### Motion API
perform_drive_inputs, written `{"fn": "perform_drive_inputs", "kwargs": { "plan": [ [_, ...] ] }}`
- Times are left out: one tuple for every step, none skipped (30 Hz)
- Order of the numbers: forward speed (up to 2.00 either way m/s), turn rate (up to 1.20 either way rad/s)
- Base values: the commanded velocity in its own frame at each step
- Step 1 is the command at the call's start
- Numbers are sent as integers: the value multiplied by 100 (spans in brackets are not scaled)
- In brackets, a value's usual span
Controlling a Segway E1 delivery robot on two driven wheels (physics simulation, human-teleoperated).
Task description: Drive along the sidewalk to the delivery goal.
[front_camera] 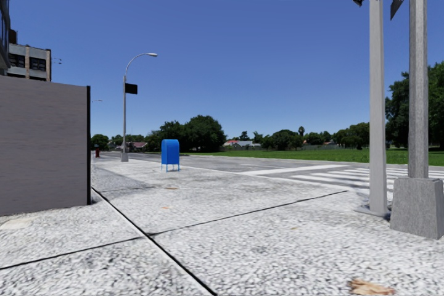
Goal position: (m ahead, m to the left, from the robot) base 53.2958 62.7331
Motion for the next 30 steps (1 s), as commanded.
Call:
{"fn": "perform_drive_inputs", "kwargs": {
  "plan": [
    [200,0],
    [200,0],
    [200,0],
    [200,0],
    [200,0],
    [200,0],
    [200,0],
    [200,0],
    [200,0],
    [200,0],
    [200,0],
    [200,0],
    [200,0],
    [200,0],
    [200,0],
    [200,0],
    [200,0],
    [200,0],
    [200,0],
    [200,0],
    [200,0],
    [200,0],
    [200,0],
    [200,0],
    [200,0],
    [200,21],
    [200,54],
    [200,54],
    [200,79],
    [200,93]
  ]
}}
